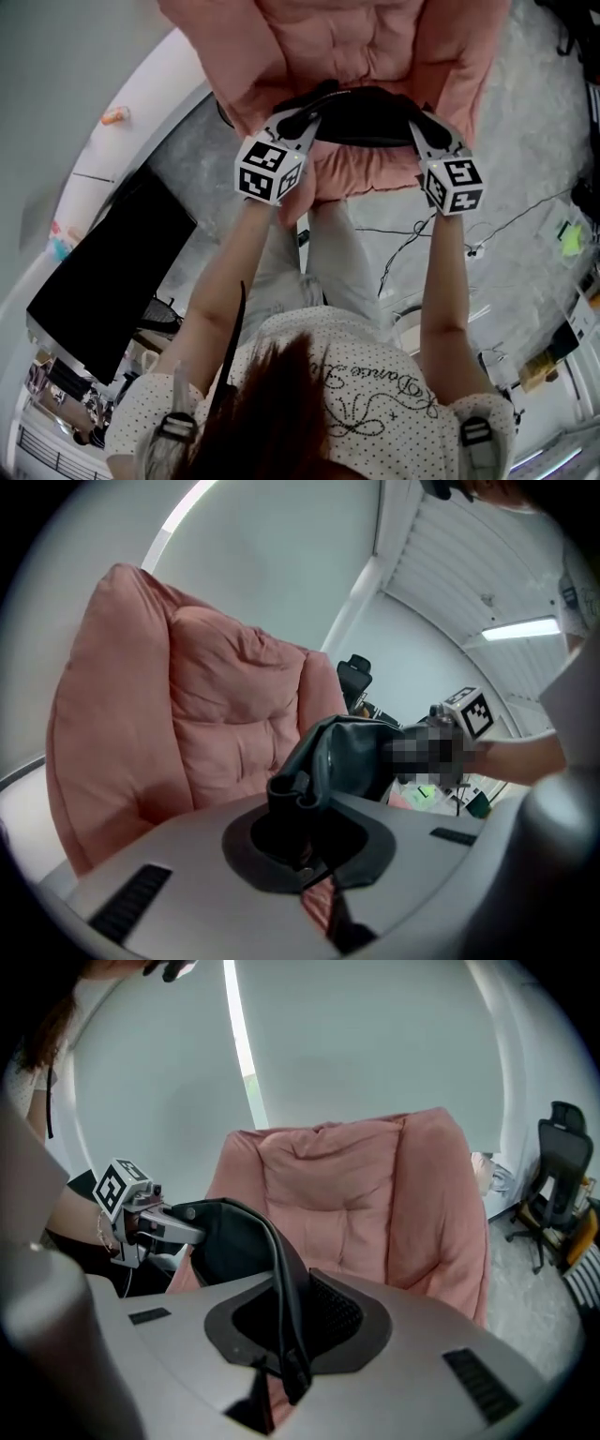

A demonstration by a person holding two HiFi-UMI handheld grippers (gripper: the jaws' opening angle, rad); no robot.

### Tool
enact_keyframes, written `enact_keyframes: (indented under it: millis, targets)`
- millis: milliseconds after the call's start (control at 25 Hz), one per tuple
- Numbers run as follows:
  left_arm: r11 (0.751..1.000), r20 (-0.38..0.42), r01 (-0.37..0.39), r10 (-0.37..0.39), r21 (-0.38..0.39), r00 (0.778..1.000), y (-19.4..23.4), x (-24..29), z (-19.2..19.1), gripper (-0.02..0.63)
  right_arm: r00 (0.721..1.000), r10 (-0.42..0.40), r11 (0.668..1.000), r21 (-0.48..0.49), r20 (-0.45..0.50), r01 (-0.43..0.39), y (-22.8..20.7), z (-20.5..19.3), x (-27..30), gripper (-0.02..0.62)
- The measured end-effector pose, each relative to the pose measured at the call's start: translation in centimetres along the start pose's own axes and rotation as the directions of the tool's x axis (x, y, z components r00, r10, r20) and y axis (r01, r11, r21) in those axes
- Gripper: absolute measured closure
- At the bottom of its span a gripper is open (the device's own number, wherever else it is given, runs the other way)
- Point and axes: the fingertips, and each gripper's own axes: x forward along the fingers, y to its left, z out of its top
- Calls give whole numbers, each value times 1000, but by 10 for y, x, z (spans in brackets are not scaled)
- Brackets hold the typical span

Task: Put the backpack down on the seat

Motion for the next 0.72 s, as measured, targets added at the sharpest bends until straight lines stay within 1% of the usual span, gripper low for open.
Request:
enact_keyframes:
  millis: [120,200,320,440,600,640,680,720]
  targets:
    - [1000,-28,-10,9,-19,1000,15,23,-18,598,998,29,999,-12,-59,-30,-8,-19,22,531]
    - [999,-49,-17,16,-38,999,25,37,-30,597,996,37,999,4,-78,-37,-14,-32,37,531]
    - [998,-93,-34,30,-44,995,37,59,-46,597,993,38,999,32,-109,-34,-26,-50,60,523]
    - [999,-125,-33,31,-10,992,47,75,-56,597,988,34,997,73,-148,-23,-36,-70,79,518]
    - [999,-156,-3,10,41,988,55,85,-65,588,983,28,982,191,-179,7,-42,-99,104,500]
    - [999,-157,-4,11,41,987,57,86,-66,577,983,22,977,212,-181,18,-44,-105,107,492]
    - [999,-156,-12,17,34,988,60,87,-67,544,983,14,973,229,-181,28,-46,-110,109,484]
    - [999,-153,-22,26,23,988,62,86,-68,494,983,9,969,246,-181,37,-48,-114,110,472]
